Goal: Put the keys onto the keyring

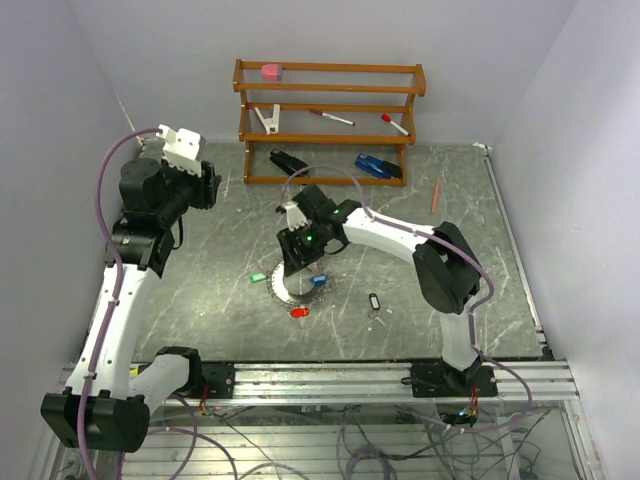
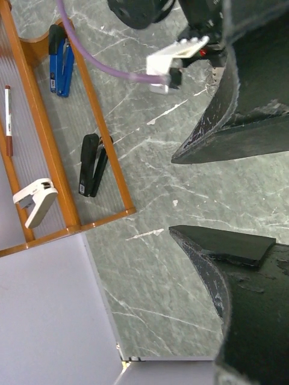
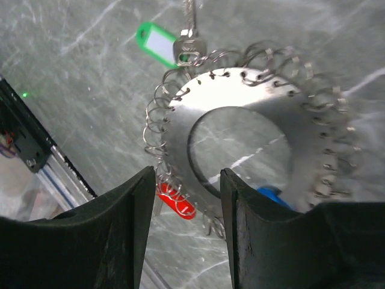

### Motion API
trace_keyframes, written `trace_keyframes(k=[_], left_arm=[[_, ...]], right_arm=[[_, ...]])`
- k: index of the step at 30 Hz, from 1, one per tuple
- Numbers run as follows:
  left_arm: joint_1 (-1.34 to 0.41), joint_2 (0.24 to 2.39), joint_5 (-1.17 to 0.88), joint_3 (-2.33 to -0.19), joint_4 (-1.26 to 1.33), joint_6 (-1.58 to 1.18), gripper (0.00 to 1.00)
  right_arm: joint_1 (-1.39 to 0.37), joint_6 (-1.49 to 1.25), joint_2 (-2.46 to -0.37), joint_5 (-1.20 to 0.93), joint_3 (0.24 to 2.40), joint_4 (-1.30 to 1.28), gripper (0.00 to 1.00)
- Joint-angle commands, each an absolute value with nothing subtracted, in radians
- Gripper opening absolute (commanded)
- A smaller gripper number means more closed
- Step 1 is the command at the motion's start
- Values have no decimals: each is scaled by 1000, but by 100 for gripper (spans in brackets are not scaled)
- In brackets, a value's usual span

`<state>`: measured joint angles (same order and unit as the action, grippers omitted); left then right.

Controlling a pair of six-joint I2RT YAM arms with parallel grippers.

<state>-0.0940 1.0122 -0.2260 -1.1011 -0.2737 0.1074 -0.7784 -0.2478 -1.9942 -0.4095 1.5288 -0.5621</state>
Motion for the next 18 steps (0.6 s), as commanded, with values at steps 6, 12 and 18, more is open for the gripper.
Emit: trace_keyframes(k=[6, 12, 18], left_arm=[[-71, 977, -211, -1068, -244, 79, 57], [-65, 970, -226, -1058, -242, 71, 91], [-62, 971, -222, -1071, -251, 79, 98]], right_arm=[[-762, -282, -2061, -436, 1475, -521, 47], [-710, -269, -2119, -423, 1455, -551, 49], [-691, -257, -2174, -371, 1461, -569, 49]])
